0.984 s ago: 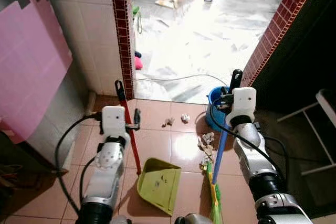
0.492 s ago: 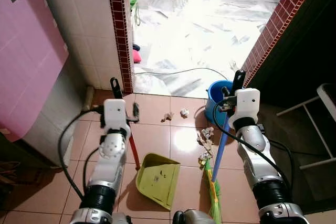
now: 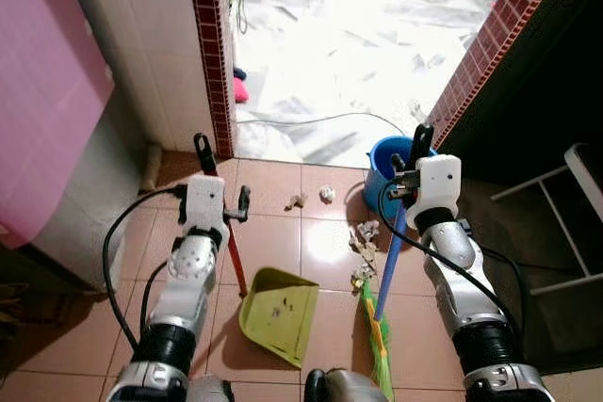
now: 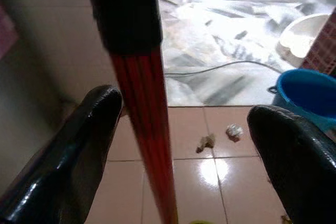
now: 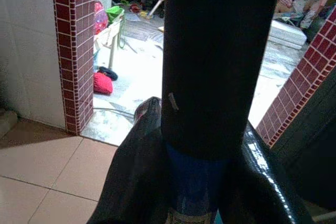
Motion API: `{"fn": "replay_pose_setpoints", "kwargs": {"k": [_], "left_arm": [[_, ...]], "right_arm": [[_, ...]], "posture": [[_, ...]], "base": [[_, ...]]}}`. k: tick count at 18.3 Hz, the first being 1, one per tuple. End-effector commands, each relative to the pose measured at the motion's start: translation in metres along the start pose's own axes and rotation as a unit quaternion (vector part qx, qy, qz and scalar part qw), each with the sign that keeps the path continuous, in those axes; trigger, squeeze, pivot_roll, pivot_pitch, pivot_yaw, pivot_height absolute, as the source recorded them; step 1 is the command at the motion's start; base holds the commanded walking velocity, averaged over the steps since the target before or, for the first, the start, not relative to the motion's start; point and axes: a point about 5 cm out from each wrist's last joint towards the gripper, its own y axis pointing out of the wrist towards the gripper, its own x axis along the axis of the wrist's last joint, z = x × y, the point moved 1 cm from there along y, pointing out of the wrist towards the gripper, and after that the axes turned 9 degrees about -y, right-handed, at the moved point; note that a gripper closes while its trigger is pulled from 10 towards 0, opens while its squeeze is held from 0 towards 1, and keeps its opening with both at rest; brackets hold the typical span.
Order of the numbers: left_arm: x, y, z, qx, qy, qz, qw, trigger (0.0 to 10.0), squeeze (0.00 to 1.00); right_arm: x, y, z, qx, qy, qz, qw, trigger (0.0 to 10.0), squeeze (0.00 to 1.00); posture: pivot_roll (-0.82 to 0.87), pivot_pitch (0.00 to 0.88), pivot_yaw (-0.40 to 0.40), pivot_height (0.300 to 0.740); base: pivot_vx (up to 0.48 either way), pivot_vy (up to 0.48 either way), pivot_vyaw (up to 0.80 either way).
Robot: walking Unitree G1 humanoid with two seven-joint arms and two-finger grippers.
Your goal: Sweep floor
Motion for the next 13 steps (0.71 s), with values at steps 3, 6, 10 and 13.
{"fn": "replay_pose_setpoints", "kwargs": {"k": [3, 6, 10, 13], "left_arm": [[-0.012, 0.001, -0.002, -0.020, -0.016, 0.024, 0.999, 10.0, 0.00], [0.000, 0.003, 0.004, 0.017, 0.014, -0.019, 1.000, 10.0, 0.00], [-0.001, 0.008, 0.002, 0.045, 0.022, -0.028, 0.998, 10.0, 0.00], [-0.001, 0.011, -0.001, 0.039, 0.032, -0.035, 0.998, 10.0, 0.00]], "right_arm": [[-0.004, -0.007, -0.004, 0.004, -0.020, 0.011, 1.000, 10.0, 0.00], [-0.004, -0.008, -0.004, 0.005, -0.019, 0.012, 1.000, 10.0, 0.00], [-0.003, -0.013, -0.005, 0.011, -0.019, 0.014, 1.000, 10.0, 0.00], [-0.005, -0.017, -0.008, 0.012, -0.022, 0.018, 1.000, 10.0, 0.00]], "posture": [[-0.08, 0.133, -0.103, 0.740], [-0.07, 0.144, -0.100, 0.740], [-0.09, 0.165, -0.114, 0.740], [-0.11, 0.165, -0.113, 0.740]], "base": [[0.000, 0.000, 0.00], [0.000, 0.000, 0.00], [0.000, 0.000, 0.00], [0.000, 0.000, 0.00]]}}
